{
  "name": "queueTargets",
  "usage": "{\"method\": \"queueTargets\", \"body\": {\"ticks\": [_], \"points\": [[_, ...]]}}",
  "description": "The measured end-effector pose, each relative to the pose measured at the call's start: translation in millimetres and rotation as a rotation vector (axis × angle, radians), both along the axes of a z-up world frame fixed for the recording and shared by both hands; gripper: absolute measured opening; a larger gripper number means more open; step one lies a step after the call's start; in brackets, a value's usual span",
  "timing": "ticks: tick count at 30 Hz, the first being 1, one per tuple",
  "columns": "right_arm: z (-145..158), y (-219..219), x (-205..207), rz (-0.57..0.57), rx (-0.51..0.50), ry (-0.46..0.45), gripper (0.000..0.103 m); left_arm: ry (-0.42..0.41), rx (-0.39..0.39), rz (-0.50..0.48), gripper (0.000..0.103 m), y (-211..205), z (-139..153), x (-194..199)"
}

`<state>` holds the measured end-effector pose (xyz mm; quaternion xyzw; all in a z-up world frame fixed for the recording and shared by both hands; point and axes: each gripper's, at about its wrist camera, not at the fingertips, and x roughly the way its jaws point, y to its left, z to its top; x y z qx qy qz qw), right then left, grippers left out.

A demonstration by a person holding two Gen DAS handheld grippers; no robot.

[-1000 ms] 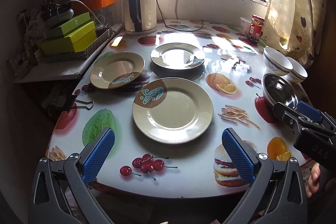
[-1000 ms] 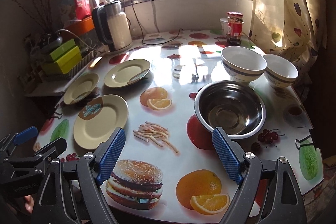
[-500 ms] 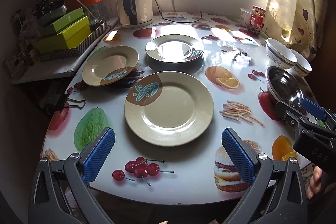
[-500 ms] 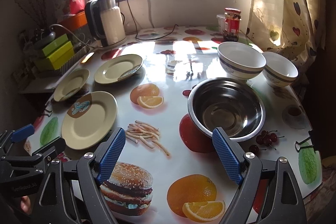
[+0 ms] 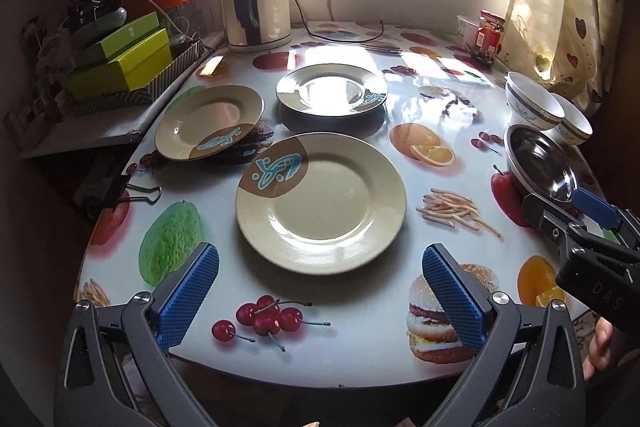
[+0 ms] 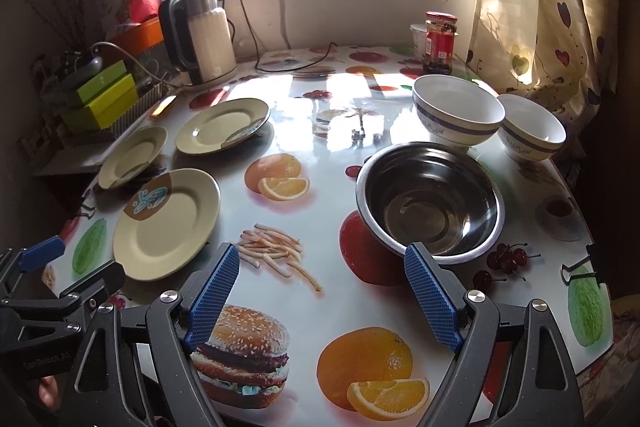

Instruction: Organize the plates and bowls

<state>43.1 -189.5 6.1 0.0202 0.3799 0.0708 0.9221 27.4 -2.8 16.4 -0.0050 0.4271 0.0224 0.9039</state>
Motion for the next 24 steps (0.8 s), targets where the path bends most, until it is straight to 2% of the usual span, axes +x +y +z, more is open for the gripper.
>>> {"method": "queueTargets", "body": {"ticks": [24], "points": [[-2.4,-1.5,-0.7,0.000,-0.005,0.002,0.086,0.012,0.000,0.000,0.102,-0.4,-2.6,-0.2]]}}
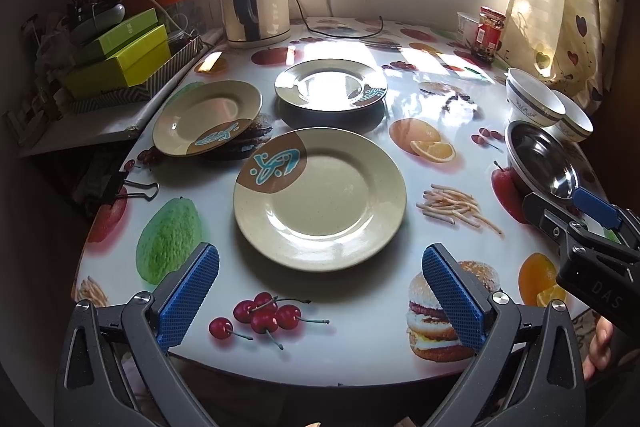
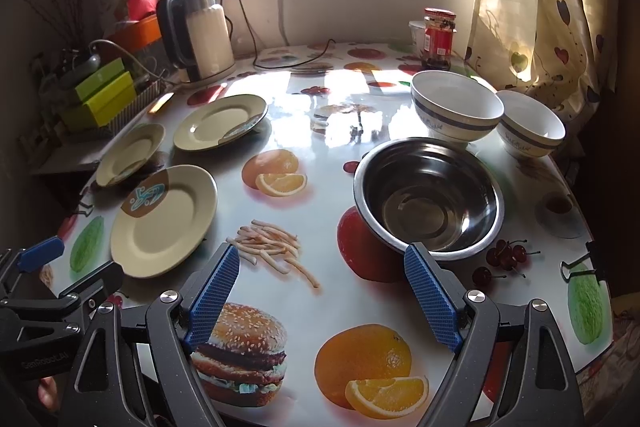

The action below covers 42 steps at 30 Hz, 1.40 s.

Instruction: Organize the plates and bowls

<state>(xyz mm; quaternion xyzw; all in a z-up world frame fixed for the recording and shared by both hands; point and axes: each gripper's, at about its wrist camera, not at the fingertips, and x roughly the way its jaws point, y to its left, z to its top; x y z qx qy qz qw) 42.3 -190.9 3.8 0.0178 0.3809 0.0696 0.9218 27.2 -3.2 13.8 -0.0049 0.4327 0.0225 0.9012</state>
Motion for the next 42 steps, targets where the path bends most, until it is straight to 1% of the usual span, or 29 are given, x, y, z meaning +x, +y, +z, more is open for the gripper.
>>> {"method": "queueTargets", "body": {"ticks": [4,7,9,11,14,15,16,17,19,21,23,26,27,28,29,30,36,38,39,42], "points": [[1.0,0.5,1.6,0.009,-0.005,-0.001,0.086,-0.002,-0.015,-0.003,0.102,2.5,0.6,2.4],[8.0,3.2,9.9,0.028,-0.014,-0.010,0.086,-0.002,-0.041,0.004,0.102,11.2,3.6,10.5],[16.2,7.1,18.3,0.033,-0.028,-0.023,0.086,0.010,-0.068,0.003,0.102,18.7,5.9,19.6],[22.8,10.0,28.5,0.050,-0.036,-0.036,0.086,0.001,-0.081,0.013,0.097,26.6,10.5,27.9],[33.8,14.1,47.2,0.064,-0.008,-0.049,0.086,0.002,-0.094,0.025,0.097,38.9,16.5,45.1],[35.7,14.9,54.2,0.063,-0.006,-0.041,0.086,-0.002,-0.100,0.024,0.096,42.4,18.6,50.3],[38.7,17.1,62.1,0.061,-0.003,-0.036,0.086,-0.007,-0.105,0.030,0.091,46.4,20.8,55.7],[41.1,18.7,68.5,0.068,0.003,-0.038,0.086,-0.009,-0.113,0.039,0.088,50.6,22.9,61.6],[43.7,23.1,82.7,0.071,0.012,-0.026,0.086,-0.011,-0.136,0.044,0.087,57.8,25.9,73.8],[46.6,28.3,96.2,0.071,0.039,-0.017,0.086,0.006,-0.164,0.058,0.087,65.1,26.4,87.0],[49.4,32.8,108.2,0.062,0.053,-0.018,0.086,0.015,-0.194,0.069,0.082,71.6,26.1,99.9],[49.1,41.5,129.5,0.052,0.066,-0.009,0.085,0.024,-0.191,0.069,0.078,75.6,24.4,119.9],[47.6,43.3,137.6,0.049,0.074,-0.001,0.084,0.034,-0.204,0.065,0.074,77.3,22.6,126.6],[45.7,46.5,145.6,0.045,0.075,0.008,0.081,0.043,-0.227,0.056,0.069,79.7,20.0,134.0],[43.3,50.0,153.0,0.042,0.072,0.014,0.077,0.060,-0.233,0.063,0.068,81.9,16.6,141.2],[39.7,53.6,160.5,0.043,0.068,0.023,0.077,0.071,-0.224,0.074,0.068,82.8,14.2,147.0],[9.9,63.3,198.6,0.035,0.088,0.092,0.065,0.084,-0.233,0.074,0.068,87.5,2.2,179.7],[-0.5,63.2,209.6,0.030,0.099,0.116,0.053,0.098,-0.250,0.069,0.061,89.6,-4.7,190.4],[-4.7,63.9,213.7,0.027,0.098,0.121,0.052,0.105,-0.261,0.067,0.058,90.2,-7.5,194.3],[-13.9,66.6,222.2,0.035,0.088,0.119,0.048,0.125,-0.269,0.074,0.058,91.2,-17.8,206.3]]}}
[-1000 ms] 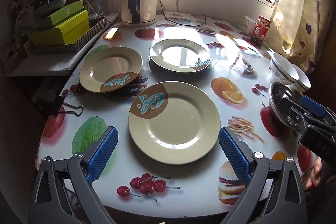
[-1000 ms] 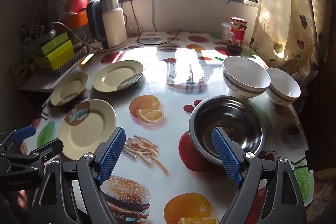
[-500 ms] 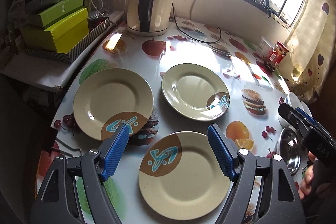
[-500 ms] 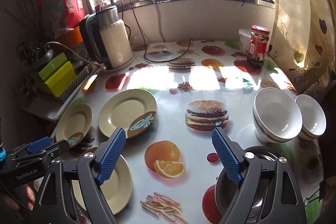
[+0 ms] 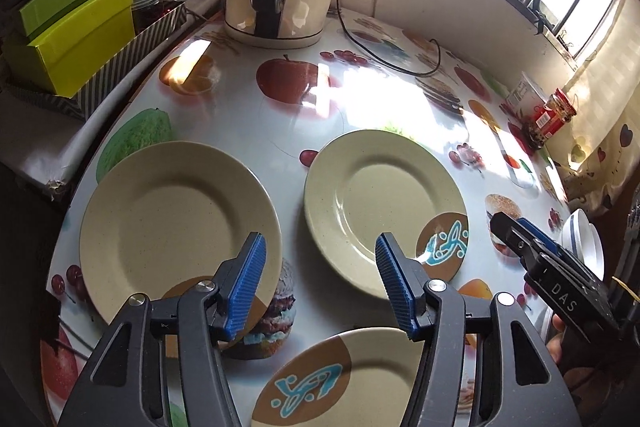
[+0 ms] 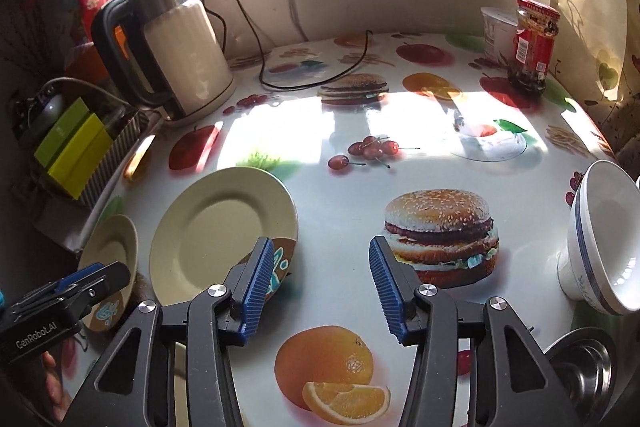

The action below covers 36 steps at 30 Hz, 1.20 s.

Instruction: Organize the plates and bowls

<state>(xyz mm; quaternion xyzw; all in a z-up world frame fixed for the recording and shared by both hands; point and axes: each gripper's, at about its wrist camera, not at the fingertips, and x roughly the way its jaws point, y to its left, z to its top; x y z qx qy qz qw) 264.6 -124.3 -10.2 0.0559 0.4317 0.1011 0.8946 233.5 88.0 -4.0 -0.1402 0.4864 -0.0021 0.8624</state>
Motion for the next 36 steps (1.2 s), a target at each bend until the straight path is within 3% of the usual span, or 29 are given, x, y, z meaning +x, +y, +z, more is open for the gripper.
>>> {"method": "queueTargets", "body": {"ticks": [12,19,30,36], "points": [[-25.7,3.7,24.0,0.020,0.061,0.056,0.046,0.012,0.011,0.003,0.057,0.4,-15.1,28.5],[-27.4,7.5,27.1,0.031,0.073,0.054,0.033,-0.012,-0.006,-0.032,0.053,-5.1,-9.6,31.7],[-30.2,7.4,28.2,0.031,0.090,0.065,0.031,-0.011,-0.039,-0.045,0.050,-10.4,-16.3,39.0],[-30.9,6.7,28.1,0.031,0.099,0.064,0.030,-0.012,-0.043,-0.028,0.043,-6.7,-17.1,41.9]]}}
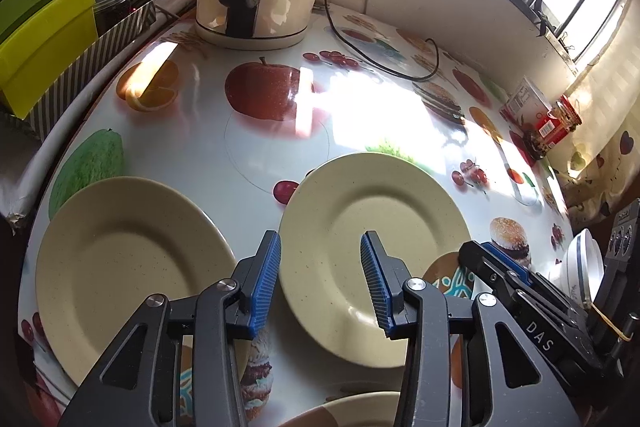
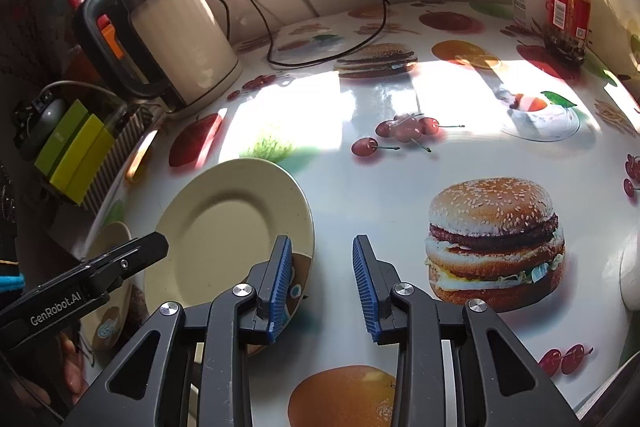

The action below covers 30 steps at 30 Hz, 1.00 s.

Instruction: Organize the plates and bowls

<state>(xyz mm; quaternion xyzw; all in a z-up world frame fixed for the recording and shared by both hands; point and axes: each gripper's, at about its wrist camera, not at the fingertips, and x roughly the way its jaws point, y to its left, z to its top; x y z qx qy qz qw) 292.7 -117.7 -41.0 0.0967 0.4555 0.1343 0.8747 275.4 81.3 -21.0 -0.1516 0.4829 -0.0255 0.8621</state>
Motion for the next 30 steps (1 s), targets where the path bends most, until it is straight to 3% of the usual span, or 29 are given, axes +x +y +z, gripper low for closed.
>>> {"method": "queueTargets", "body": {"ticks": [5,18,28,30], "points": [[-0.1,-3.5,0.8,-0.001,0.042,0.006,0.021,0.004,-0.004,0.012,0.037,3.3,-1.5,0.0],[-0.2,-5.1,2.0,0.001,0.047,0.005,0.018,0.029,-0.012,0.017,0.036,3.4,-7.3,0.1],[1.0,-5.3,2.1,0.007,0.073,0.007,0.012,0.037,-0.007,0.044,0.017,9.9,-10.6,1.8],[0.5,-5.2,3.1,0.007,0.087,0.014,0.012,0.038,-0.013,0.046,0.017,10.5,-11.7,2.2]]}}
